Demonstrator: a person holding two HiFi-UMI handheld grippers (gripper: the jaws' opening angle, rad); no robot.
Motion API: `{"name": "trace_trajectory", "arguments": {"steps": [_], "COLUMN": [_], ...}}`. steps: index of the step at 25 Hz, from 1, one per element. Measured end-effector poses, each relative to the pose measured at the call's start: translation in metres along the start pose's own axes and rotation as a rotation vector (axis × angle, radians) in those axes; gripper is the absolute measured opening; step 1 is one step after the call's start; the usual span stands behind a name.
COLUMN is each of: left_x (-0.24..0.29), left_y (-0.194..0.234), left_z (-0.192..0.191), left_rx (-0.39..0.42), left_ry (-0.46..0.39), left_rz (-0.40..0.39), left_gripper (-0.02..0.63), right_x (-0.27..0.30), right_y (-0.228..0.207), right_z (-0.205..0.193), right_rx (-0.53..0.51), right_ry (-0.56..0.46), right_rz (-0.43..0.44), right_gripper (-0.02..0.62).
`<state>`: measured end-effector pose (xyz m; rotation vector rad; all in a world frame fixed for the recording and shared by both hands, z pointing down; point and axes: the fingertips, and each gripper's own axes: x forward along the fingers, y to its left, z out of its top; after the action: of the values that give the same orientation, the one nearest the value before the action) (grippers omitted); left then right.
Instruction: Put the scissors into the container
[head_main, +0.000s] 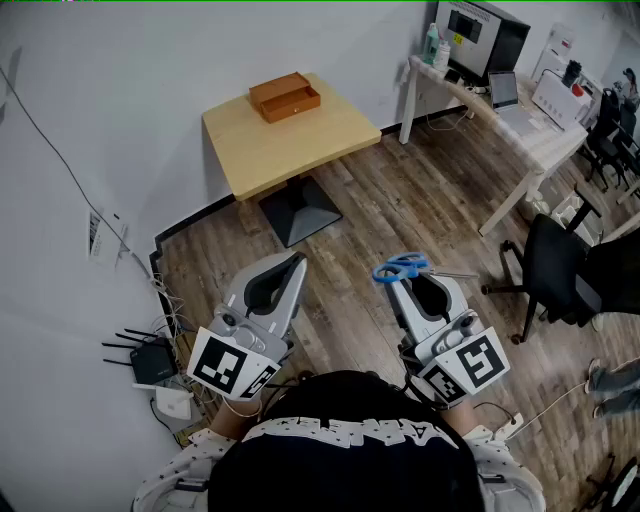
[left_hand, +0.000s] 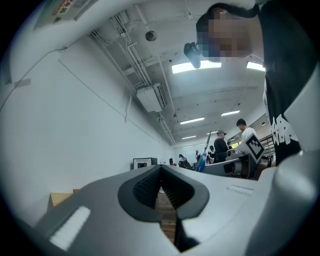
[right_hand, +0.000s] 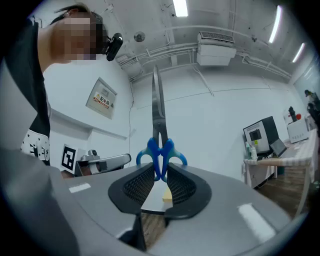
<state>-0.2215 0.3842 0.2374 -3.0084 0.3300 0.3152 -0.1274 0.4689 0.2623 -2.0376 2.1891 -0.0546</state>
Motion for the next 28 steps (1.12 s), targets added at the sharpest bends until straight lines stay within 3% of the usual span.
{"name": "trace_trajectory", "arguments": {"steps": [8,16,28], "left_x": [0.003,0.01,0.03], "left_y": [-0.01,-0.022,-0.048], "left_z": [-0.003,-0.005,-0.013], "left_rx": [-0.002,-0.007,-0.006], "left_ry": [0.01,0.022,0.039], "left_rz": [0.0,-0.005,0.003], "left_gripper": [0.0,0.0,0.0], "right_x": [-0.013,-0.024,-0.05], "right_y": [-0.007,-0.011,-0.033], "right_z": [0.004,0.004,0.007], "right_rx": [0.021,-0.175,-0.147], "right_ry": [-0.024,0.044,0.031], "right_rz": [-0.005,-0.016,0.016], "right_gripper": [0.094,0.094,0.092]}}
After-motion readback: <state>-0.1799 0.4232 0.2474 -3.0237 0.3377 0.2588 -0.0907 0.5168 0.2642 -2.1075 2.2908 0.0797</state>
